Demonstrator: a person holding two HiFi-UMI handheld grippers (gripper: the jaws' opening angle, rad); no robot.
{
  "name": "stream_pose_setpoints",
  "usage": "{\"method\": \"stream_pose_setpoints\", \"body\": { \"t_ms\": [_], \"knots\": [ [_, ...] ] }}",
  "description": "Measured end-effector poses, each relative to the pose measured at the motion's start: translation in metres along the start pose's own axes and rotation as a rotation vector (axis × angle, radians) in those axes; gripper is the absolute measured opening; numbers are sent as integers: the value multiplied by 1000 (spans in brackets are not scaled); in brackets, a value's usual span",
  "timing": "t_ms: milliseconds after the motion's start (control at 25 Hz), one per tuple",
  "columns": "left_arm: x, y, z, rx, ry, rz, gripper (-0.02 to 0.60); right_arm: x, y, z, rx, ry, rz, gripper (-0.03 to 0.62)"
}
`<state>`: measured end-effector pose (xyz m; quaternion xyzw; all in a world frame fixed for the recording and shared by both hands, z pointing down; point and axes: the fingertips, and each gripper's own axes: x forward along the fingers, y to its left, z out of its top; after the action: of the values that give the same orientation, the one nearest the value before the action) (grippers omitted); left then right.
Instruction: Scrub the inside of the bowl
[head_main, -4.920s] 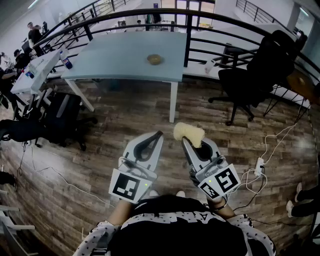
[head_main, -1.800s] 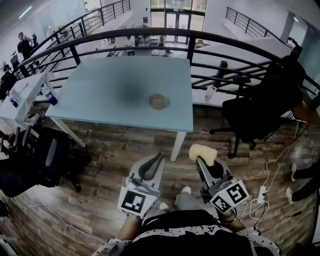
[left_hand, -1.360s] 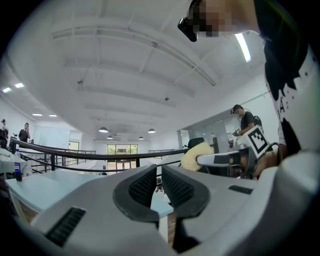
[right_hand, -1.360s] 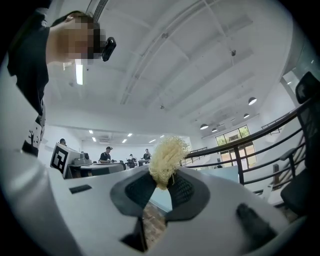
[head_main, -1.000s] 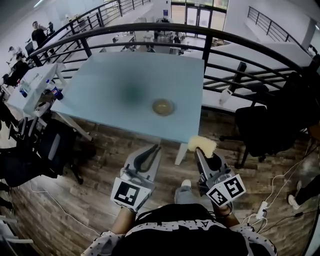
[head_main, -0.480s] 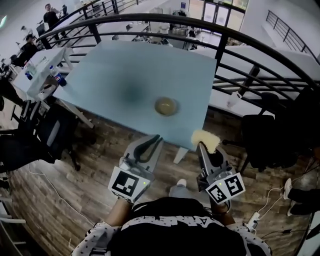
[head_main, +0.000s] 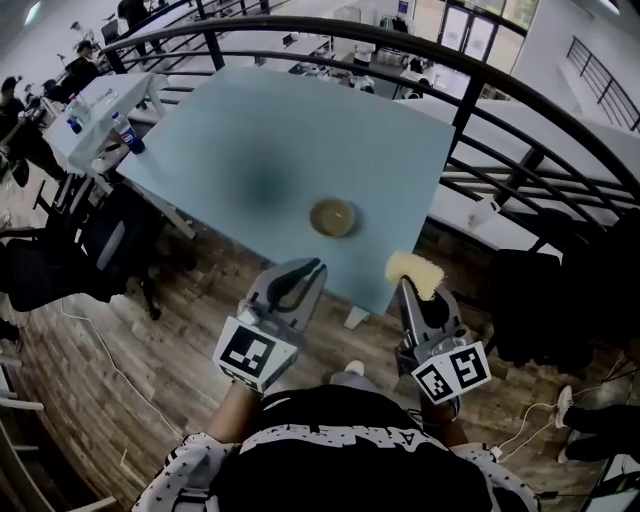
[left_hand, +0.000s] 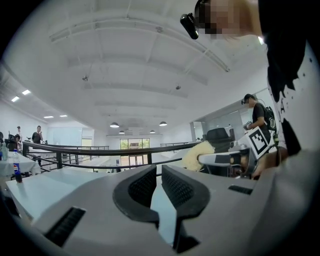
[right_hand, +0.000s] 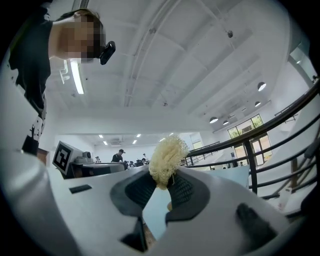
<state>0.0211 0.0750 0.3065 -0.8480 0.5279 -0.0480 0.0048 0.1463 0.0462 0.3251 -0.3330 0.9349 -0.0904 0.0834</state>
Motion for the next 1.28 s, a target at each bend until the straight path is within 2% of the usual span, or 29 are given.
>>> {"method": "stream_pose_setpoints", "body": {
  "t_ms": [120,360,600,800,1040,1280],
  "knots": [
    [21,3,-4,-23,9,39,18,5,-21,0,11,16,29,61],
    [36,16,-12,15,45,107,18,22,-33,-17,47,64,127,60],
    [39,47,-41,-54,92,154,18,54,-32,-35,41,90,163,61],
    [56,74,-61,-73,99,146,18,89,-32,-47,-6,119,177,61],
    [80,107,-85,-104,119,123,18,126,-42,-65,-15,167,135,61],
    [101,133,-117,-133,171,103,18,159,-46,-86,-99,243,129,61]
  ]
}}
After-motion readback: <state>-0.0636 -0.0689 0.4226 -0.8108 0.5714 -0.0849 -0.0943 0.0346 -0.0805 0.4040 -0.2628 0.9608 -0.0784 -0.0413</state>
